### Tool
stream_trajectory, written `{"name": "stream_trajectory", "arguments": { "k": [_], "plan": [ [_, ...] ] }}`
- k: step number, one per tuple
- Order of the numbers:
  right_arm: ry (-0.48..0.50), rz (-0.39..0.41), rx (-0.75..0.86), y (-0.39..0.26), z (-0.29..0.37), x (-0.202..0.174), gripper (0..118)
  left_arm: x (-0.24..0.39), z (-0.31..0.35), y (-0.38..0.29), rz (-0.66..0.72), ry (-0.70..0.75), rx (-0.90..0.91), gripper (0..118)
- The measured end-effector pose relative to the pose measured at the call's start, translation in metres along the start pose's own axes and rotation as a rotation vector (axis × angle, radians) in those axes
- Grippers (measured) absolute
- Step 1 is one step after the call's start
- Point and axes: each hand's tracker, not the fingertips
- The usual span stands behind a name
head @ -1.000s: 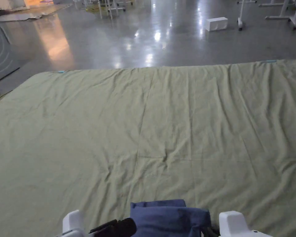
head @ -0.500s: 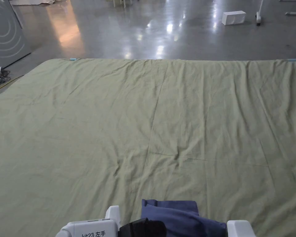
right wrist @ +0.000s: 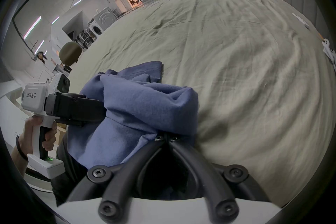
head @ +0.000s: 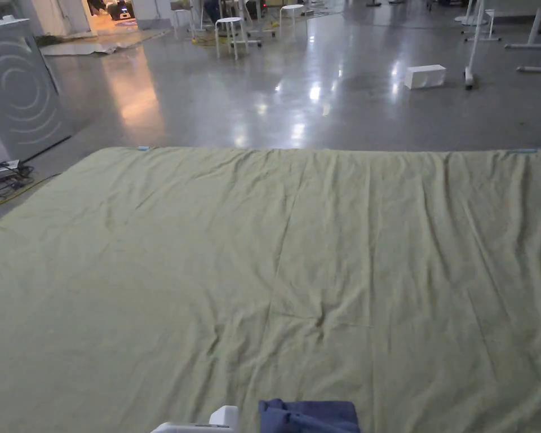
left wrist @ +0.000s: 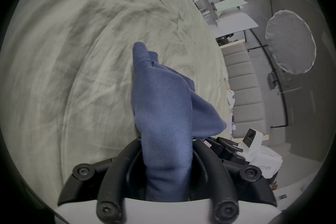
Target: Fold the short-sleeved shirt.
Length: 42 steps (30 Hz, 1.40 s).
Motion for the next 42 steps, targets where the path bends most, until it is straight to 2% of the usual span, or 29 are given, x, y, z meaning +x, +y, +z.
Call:
{"name": "stream_trajectory", "arguments": {
  "k": [1, 2, 3, 4, 5, 6, 7, 8, 10, 12, 13, 16, 19, 20, 22, 23, 24, 25, 28, 30, 33, 35, 37, 39, 42],
  "plan": [
    [0.010, -0.022, -0.008, 0.002, 0.002, 0.002, 0, -0.001, -0.002, 0.003, -0.003, 0.007, -0.012, 28],
    [0.042, -0.089, -0.059, 0.008, 0.009, 0.005, 0, 0.001, 0.005, 0.010, 0.017, 0.002, -0.030, 28],
    [0.081, -0.183, -0.114, 0.014, 0.022, 0.010, 0, 0.002, 0.019, 0.016, 0.100, -0.037, -0.002, 28],
    [0.150, -0.276, -0.102, 0.015, 0.043, 0.014, 0, 0.000, 0.038, 0.021, 0.147, -0.123, 0.035, 28],
    [0.250, -0.310, -0.034, 0.010, 0.064, 0.019, 0, -0.011, 0.062, 0.033, 0.126, -0.196, 0.079, 28],
    [0.323, -0.295, 0.017, 0.004, 0.079, 0.024, 0, -0.013, 0.085, 0.044, 0.063, -0.171, 0.116, 28],
    [0.357, -0.284, 0.035, -0.001, 0.095, 0.028, 0, -0.017, 0.113, 0.058, -0.005, -0.076, 0.151, 28],
    [0.320, -0.279, 0.029, -0.011, 0.100, 0.041, 0, -0.025, 0.140, 0.073, -0.024, -0.001, 0.179, 28],
    [0.212, -0.240, 0.020, -0.022, 0.115, 0.050, 0, -0.052, 0.192, 0.102, -0.018, 0.101, 0.187, 28],
    [0.134, -0.237, -0.012, -0.033, 0.121, 0.056, 0, -0.080, 0.229, 0.131, -0.024, 0.215, 0.167, 28],
    [0.123, -0.248, -0.043, -0.040, 0.121, 0.058, 0, -0.096, 0.251, 0.143, -0.015, 0.317, 0.166, 28],
    [0.156, -0.322, -0.078, -0.054, 0.120, 0.060, 0, -0.132, 0.274, 0.170, -0.020, 0.496, 0.140, 29],
    [0.154, -0.324, -0.075, -0.059, 0.116, 0.054, 0, -0.167, 0.274, 0.187, 0.011, 0.634, 0.155, 30],
    [0.135, -0.310, -0.079, -0.057, 0.114, 0.047, 0, -0.175, 0.271, 0.190, 0.036, 0.665, 0.152, 33],
    [0.106, -0.287, -0.095, -0.051, 0.108, 0.043, 0, -0.167, 0.258, 0.186, 0.083, 0.802, 0.112, 57],
    [0.098, -0.275, -0.096, -0.049, 0.106, 0.041, 0, -0.163, 0.258, 0.185, 0.042, 0.889, 0.077, 68],
    [0.099, -0.257, -0.087, -0.045, 0.107, 0.040, 0, -0.158, 0.262, 0.184, -0.014, 0.926, 0.057, 74],
    [0.097, -0.231, -0.077, -0.042, 0.108, 0.038, 0, -0.152, 0.271, 0.185, -0.070, 0.943, 0.044, 74],
    [0.044, -0.145, -0.030, -0.029, 0.121, 0.021, 0, -0.107, 0.299, 0.179, -0.187, 1.041, 0.151, 74],
    [0.003, -0.048, 0.029, -0.023, 0.132, 0.012, 0, -0.053, 0.317, 0.167, -0.305, 1.009, 0.268, 74],
    [-0.094, 0.081, 0.113, -0.010, 0.152, -0.002, 0, 0.014, 0.327, 0.145, -0.517, 0.877, 0.395, 74],
    [-0.130, 0.119, 0.192, 0.000, 0.165, -0.007, 0, 0.067, 0.320, 0.116, -0.671, 0.761, 0.458, 74],
    [-0.124, 0.118, 0.280, 0.009, 0.178, -0.007, 0, 0.099, 0.302, 0.090, -0.766, 0.680, 0.530, 74],
    [-0.124, 0.110, 0.338, 0.014, 0.187, -0.009, 0, 0.126, 0.283, 0.062, -0.830, 0.599, 0.574, 74],
    [-0.160, 0.145, 0.547, 0.021, 0.219, -0.012, 0, 0.153, 0.255, 0.032, -0.737, 0.357, 0.617, 74]
  ]
}}
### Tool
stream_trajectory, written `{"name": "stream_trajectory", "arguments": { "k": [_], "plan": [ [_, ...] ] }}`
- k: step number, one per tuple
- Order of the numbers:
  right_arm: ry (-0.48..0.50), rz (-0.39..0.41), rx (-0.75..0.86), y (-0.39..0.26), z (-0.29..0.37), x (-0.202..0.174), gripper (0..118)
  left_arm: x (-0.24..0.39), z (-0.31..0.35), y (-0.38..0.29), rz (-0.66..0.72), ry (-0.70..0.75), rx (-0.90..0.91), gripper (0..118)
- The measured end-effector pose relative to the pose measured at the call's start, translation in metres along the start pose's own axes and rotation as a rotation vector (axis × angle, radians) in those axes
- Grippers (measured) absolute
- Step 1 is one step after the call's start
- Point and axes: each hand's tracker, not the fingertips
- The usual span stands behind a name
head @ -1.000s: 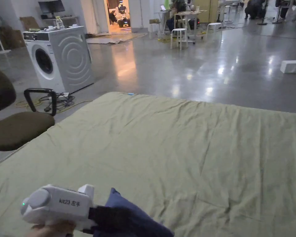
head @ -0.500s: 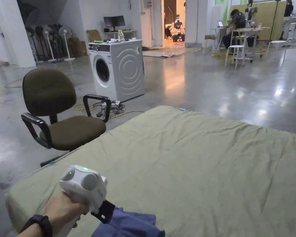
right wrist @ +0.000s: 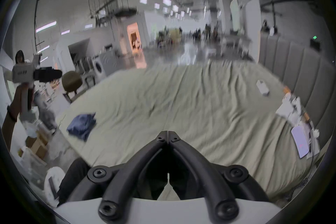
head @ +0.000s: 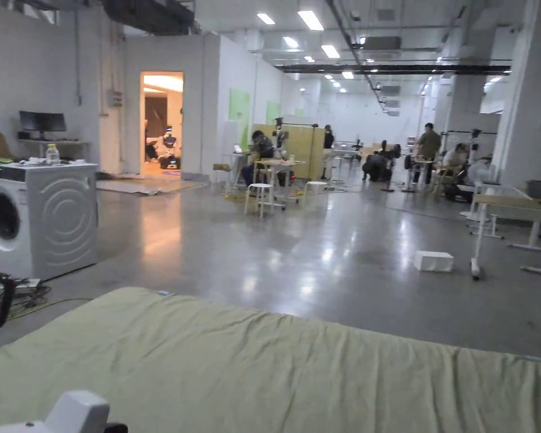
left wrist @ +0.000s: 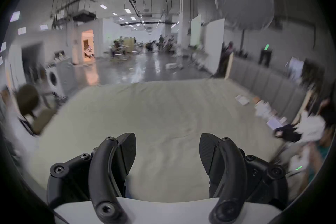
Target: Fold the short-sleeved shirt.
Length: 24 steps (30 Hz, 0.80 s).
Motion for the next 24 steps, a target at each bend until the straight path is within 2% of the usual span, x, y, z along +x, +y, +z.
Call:
{"name": "stream_trajectory", "arguments": {
  "k": [2, 4, 7, 10, 12, 14, 16, 17, 18, 20, 21, 24],
  "plan": [
    [-0.040, 0.028, 0.123, 0.012, 0.017, -0.002, 0, 0.028, 0.002, -0.011, 0.085, -0.103, 0.095, 74],
    [-0.064, 0.046, 0.203, 0.020, 0.030, -0.002, 0, 0.056, 0.004, -0.017, 0.049, -0.082, 0.161, 73],
    [-0.107, 0.080, 0.283, 0.027, 0.045, -0.003, 0, 0.093, 0.014, -0.030, -0.104, 0.043, 0.260, 73],
    [-0.115, 0.103, 0.320, 0.026, 0.053, -0.007, 0, 0.126, 0.028, -0.043, -0.256, 0.259, 0.308, 73],
    [-0.099, 0.088, 0.360, 0.022, 0.053, -0.008, 0, 0.139, 0.040, -0.046, -0.301, 0.302, 0.336, 72],
    [-0.101, 0.013, 0.365, 0.012, 0.050, -0.008, 0, 0.146, 0.055, -0.046, -0.258, 0.290, 0.370, 71],
    [-0.098, -0.009, 0.371, 0.006, 0.050, -0.010, 0, 0.148, 0.065, -0.047, -0.201, 0.244, 0.375, 66],
    [-0.095, -0.016, 0.373, 0.004, 0.051, -0.011, 0, 0.151, 0.068, -0.050, -0.174, 0.268, 0.367, 62],
    [-0.100, -0.021, 0.370, 0.002, 0.053, -0.012, 0, 0.154, 0.068, -0.054, -0.177, 0.289, 0.361, 52],
    [-0.145, -0.023, 0.363, 0.000, 0.059, -0.016, 0, 0.158, 0.068, -0.063, -0.217, 0.303, 0.345, 21],
    [-0.147, -0.013, 0.356, -0.001, 0.063, -0.016, 0, 0.157, 0.068, -0.065, -0.235, 0.292, 0.325, 12],
    [-0.170, 0.020, 0.354, -0.003, 0.075, -0.019, 0, 0.153, 0.074, -0.072, -0.176, 0.223, 0.314, 5]
  ]
}}
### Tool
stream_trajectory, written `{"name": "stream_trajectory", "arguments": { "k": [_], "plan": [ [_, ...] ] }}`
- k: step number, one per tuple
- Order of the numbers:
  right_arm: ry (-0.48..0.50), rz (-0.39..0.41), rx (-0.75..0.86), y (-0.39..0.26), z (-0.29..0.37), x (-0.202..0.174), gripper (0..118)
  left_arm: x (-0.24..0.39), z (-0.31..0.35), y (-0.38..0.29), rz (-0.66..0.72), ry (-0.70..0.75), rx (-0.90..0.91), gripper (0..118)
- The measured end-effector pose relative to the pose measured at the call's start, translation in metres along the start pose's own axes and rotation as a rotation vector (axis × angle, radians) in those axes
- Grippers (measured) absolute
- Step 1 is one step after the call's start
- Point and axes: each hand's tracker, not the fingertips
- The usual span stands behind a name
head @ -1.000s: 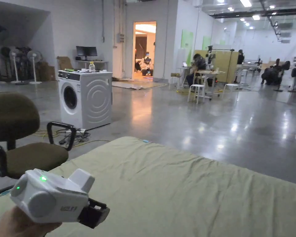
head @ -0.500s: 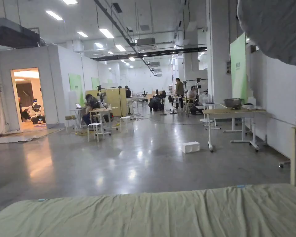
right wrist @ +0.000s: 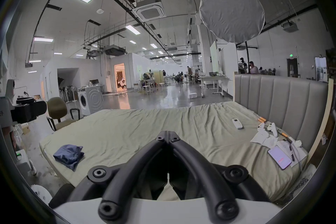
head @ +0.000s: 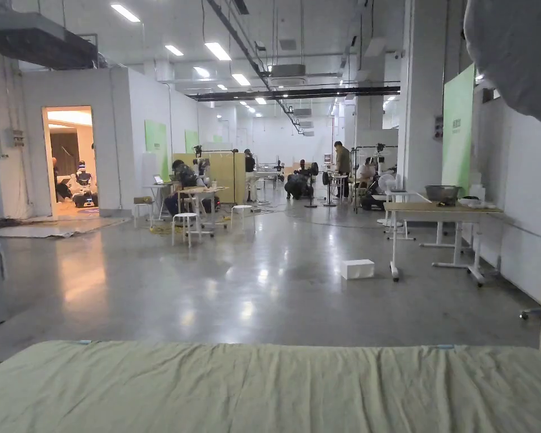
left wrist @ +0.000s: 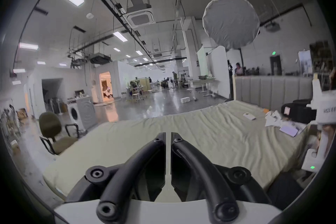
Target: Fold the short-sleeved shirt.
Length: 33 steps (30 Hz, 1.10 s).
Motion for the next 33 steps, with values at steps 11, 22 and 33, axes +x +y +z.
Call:
{"name": "stream_trajectory", "arguments": {
  "k": [11, 22, 33],
  "plan": [
    [0.003, 0.072, 0.053, 0.009, 0.031, -0.013, 0, -0.005, 0.020, 0.001, -0.037, 0.039, 0.009, 3],
    [0.038, 0.075, 0.037, 0.011, 0.023, -0.021, 0, -0.015, 0.021, 0.004, 0.030, 0.022, 0.029, 3],
    [0.063, 0.110, 0.070, 0.030, 0.015, -0.021, 0, -0.023, 0.014, 0.019, 0.089, 0.019, 0.069, 3]
  ]
}}
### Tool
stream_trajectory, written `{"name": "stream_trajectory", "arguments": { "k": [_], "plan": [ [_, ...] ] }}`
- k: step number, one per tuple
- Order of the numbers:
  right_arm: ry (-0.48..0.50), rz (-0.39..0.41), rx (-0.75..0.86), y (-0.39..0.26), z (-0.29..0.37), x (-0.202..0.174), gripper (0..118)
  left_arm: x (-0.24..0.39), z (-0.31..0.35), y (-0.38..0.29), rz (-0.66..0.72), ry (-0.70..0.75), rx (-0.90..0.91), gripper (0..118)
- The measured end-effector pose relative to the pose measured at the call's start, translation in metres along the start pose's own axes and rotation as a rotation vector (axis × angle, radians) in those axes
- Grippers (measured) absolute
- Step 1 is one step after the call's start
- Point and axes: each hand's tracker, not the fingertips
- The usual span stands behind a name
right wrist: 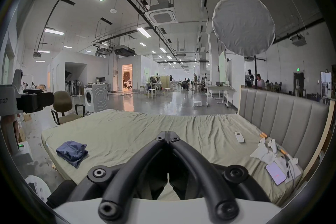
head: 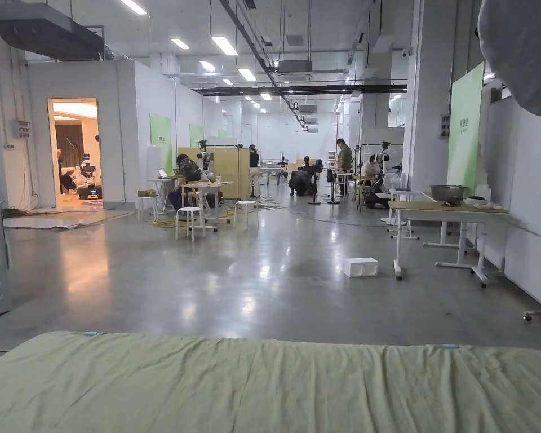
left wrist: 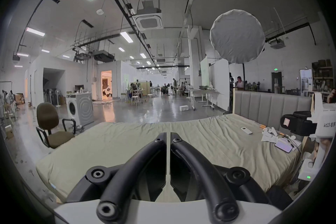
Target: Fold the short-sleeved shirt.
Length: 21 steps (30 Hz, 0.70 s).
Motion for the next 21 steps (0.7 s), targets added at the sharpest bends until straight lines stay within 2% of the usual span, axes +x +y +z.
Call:
{"name": "stream_trajectory", "arguments": {
  "k": [3, 6, 8, 10, 11, 12, 14, 16, 17, 18, 21],
  "plan": [
    [-0.002, 0.020, 0.031, 0.011, -0.005, -0.001, 4, 0.002, -0.002, 0.009, -0.026, 0.011, 0.022, 4],
    [0.003, -0.004, 0.040, 0.014, -0.011, 0.000, 20, 0.002, -0.005, 0.010, -0.017, 0.009, 0.027, 22],
    [0.020, -0.080, -0.032, 0.013, -0.017, 0.000, 30, 0.001, -0.010, 0.011, -0.014, -0.011, 0.016, 29],
    [0.023, -0.051, -0.016, 0.014, -0.017, -0.003, 36, 0.002, -0.012, 0.012, -0.020, -0.006, 0.009, 35],
    [0.018, -0.035, -0.015, 0.015, -0.017, -0.005, 42, 0.003, -0.012, 0.011, -0.028, -0.002, 0.010, 46],
    [0.014, -0.006, 0.000, 0.016, -0.017, -0.007, 51, 0.003, -0.012, 0.011, -0.034, -0.003, 0.010, 63],
    [0.017, -0.001, -0.008, 0.014, -0.016, -0.008, 70, 0.004, -0.012, 0.012, -0.032, -0.008, 0.010, 82],
    [0.027, 0.006, -0.021, 0.012, -0.017, -0.009, 102, 0.003, -0.013, 0.013, -0.014, -0.011, 0.006, 99],
    [0.034, 0.003, -0.033, 0.011, -0.018, -0.009, 113, 0.003, -0.014, 0.014, -0.005, -0.012, 0.003, 105],
    [0.043, 0.010, -0.031, 0.011, -0.018, -0.009, 118, 0.002, -0.014, 0.014, 0.000, -0.013, 0.009, 109],
    [0.047, 0.041, 0.004, 0.013, -0.016, -0.010, 118, 0.000, -0.012, 0.017, 0.009, -0.016, 0.031, 117]
  ]
}}
